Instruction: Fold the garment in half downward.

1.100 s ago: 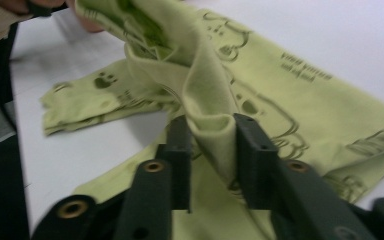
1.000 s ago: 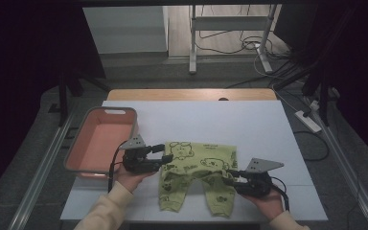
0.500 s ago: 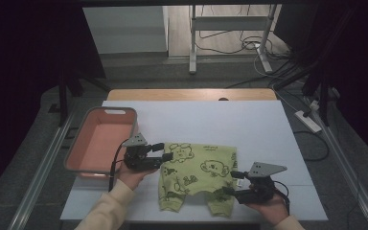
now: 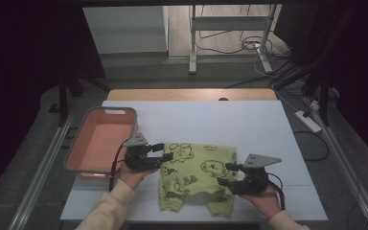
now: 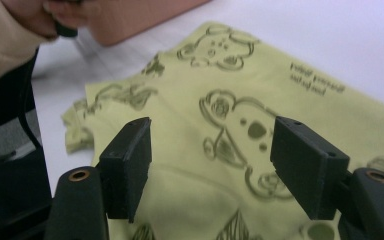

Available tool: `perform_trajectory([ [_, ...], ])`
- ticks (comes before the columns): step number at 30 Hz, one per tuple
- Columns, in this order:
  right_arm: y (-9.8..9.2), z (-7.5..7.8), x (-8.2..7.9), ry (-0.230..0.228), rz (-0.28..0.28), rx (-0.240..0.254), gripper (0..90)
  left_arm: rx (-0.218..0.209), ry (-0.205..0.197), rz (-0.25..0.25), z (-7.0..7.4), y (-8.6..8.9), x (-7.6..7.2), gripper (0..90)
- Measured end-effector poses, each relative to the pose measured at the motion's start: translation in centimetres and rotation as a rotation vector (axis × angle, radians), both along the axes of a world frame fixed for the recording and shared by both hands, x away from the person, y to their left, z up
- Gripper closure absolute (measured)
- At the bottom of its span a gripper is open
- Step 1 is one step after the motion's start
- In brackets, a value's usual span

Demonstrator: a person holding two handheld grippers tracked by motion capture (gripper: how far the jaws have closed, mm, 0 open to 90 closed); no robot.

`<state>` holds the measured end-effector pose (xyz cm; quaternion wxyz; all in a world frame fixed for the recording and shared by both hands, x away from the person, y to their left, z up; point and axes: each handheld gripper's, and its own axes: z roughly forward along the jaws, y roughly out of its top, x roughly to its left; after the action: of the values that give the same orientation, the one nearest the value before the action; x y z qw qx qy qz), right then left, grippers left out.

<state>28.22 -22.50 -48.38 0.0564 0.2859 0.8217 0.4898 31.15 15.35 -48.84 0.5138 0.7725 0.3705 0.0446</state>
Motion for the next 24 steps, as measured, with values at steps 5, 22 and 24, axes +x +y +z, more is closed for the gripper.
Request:
perform_trajectory([
  [5, 1.1, 0.4, 0.9, -0.004, 0.001, 0.014, 33.4, 0.004, 0.001, 0.002, 0.0, 0.0, 0.0, 38.1],
  [22, 5.3, 0.3, 1.6, 0.016, 0.048, 0.008, 33.8, -0.003, 0.007, 0.019, -0.1, 0.5, 0.3, 37.7],
  [24, 5.5, 0.2, 1.5, 0.015, 0.057, 0.006, 33.8, -0.005, 0.006, 0.021, 0.0, 0.5, 0.2, 37.7],
])
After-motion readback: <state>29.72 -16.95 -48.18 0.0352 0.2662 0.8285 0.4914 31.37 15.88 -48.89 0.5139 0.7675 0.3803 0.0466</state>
